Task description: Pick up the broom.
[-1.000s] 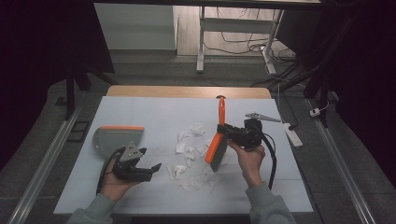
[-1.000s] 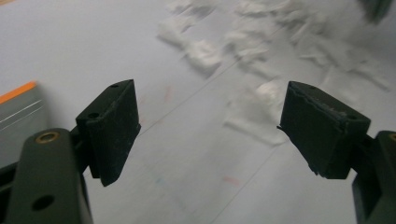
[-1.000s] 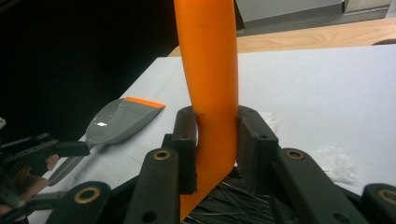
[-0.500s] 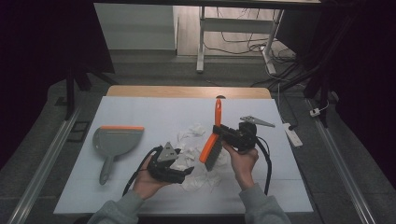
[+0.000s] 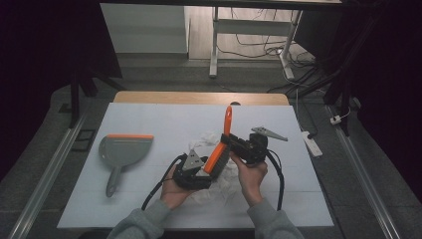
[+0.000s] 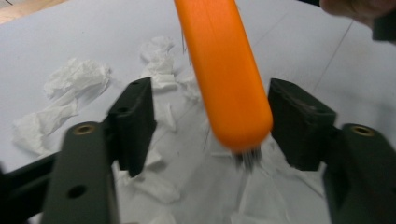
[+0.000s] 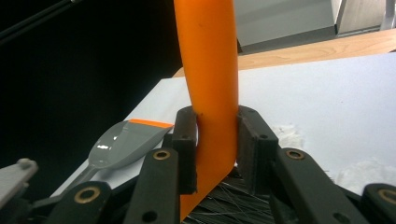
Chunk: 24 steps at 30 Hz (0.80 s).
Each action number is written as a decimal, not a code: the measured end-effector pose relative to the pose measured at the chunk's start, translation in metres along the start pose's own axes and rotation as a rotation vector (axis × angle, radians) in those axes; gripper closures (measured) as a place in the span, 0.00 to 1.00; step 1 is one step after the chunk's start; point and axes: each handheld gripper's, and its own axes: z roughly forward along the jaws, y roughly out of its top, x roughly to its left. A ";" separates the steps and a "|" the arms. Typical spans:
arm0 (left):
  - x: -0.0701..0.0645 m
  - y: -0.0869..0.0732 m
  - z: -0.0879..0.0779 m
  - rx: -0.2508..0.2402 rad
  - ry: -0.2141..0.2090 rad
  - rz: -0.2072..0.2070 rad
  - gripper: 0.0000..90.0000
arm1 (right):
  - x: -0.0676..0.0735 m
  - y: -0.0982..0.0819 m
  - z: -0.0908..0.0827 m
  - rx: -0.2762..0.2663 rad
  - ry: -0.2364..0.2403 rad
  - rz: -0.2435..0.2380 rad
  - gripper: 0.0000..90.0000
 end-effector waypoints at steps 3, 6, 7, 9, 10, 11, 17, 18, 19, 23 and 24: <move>0.001 -0.001 0.009 -0.019 0.006 -0.027 0.56 | 0.001 -0.004 0.002 -0.009 0.014 0.030 0.78; 0.001 -0.002 0.011 -0.031 0.006 -0.031 0.68 | 0.002 -0.006 0.002 -0.011 0.009 0.029 0.78; 0.001 -0.002 0.011 -0.033 0.000 -0.031 0.75 | 0.002 -0.006 0.002 -0.014 0.009 0.031 0.78; 0.002 -0.002 0.011 -0.036 0.008 -0.034 0.82 | 0.002 -0.006 0.002 -0.021 0.008 0.034 0.78; 0.004 -0.002 0.011 -0.036 -0.003 -0.047 0.83 | 0.002 -0.006 0.002 -0.021 0.008 0.034 0.78; 0.007 -0.002 0.010 -0.033 -0.001 -0.067 0.85 | 0.003 -0.006 0.001 -0.023 0.010 0.032 0.78; 0.012 -0.001 0.007 -0.008 -0.011 -0.080 0.88 | 0.004 -0.006 0.002 -0.020 0.023 0.027 0.78; 0.014 -0.001 0.006 -0.006 -0.015 -0.085 0.88 | 0.005 -0.006 0.002 -0.015 0.025 0.024 0.77; 0.015 -0.001 0.006 -0.005 -0.016 -0.087 0.88 | 0.004 -0.005 0.003 -0.011 0.036 0.023 0.77; 0.020 0.001 0.000 0.008 -0.020 -0.075 0.89 | 0.004 -0.003 0.005 0.003 0.057 0.001 0.74; 0.022 0.002 -0.002 0.014 -0.013 -0.064 0.89 | 0.004 -0.003 0.005 0.003 0.057 0.001 0.74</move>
